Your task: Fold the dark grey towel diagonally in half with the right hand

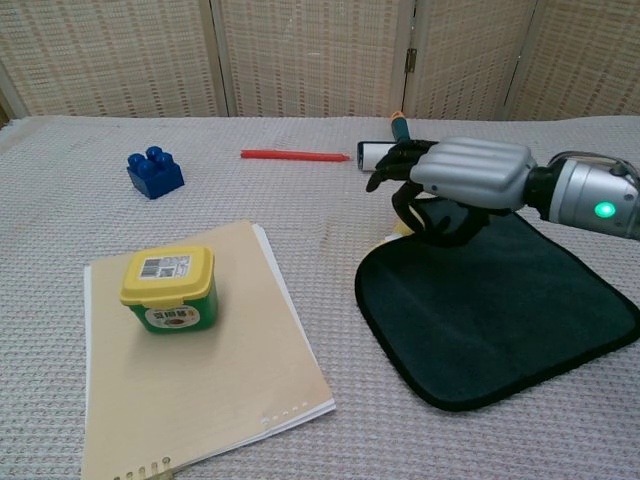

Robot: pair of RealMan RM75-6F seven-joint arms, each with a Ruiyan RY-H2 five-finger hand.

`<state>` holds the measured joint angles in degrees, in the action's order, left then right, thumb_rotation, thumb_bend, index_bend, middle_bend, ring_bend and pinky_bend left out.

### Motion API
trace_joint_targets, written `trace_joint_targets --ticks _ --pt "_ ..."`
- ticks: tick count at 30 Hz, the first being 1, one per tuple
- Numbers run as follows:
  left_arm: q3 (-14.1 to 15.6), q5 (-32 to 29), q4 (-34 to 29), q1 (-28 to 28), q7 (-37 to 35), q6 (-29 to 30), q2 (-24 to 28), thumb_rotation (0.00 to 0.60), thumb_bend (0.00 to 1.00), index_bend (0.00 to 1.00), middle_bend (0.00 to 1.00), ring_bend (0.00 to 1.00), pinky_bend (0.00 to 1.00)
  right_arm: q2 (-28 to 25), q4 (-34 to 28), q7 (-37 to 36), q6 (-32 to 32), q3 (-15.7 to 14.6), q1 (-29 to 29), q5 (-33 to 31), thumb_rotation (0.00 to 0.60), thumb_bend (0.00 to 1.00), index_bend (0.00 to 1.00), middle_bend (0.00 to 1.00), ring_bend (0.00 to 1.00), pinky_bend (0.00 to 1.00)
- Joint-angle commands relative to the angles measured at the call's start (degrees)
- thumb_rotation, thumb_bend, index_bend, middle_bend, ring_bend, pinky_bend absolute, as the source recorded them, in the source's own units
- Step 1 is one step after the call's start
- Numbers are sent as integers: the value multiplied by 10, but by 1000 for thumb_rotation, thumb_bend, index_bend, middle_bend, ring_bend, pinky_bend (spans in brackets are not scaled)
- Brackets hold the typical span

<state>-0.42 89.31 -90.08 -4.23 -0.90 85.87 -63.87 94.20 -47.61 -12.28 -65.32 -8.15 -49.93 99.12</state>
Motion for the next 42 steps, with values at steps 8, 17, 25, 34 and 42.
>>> trace_joint_targets --ticks 8,17,25,34,42 --pt "0 -6 1 -4 11 -10 -6 600 856 0 14 0 0 -50 8 -41 -58 -48 72 31 600 529 767 191 84 0" --pt "-1 -11 1 -5 17 -11 -9 600 855 0 14 0 0 -65 36 -87 -62 -72 100 48 600 529 766 190 83 0" --pt "-1 -14 3 -7 19 -17 -11 600 856 0 14 0 0 -90 33 -88 -84 -83 130 58 600 533 766 190 82 0" --pt "1 -17 4 -11 24 -28 -15 600 856 0 15 0 0 -81 81 -96 -58 -86 167 43 600 536 767 188 82 0" --pt "-1 -23 5 -13 29 -31 -17 600 856 0 22 0 0 -43 149 -157 -46 -86 183 43 600 536 767 180 80 0"
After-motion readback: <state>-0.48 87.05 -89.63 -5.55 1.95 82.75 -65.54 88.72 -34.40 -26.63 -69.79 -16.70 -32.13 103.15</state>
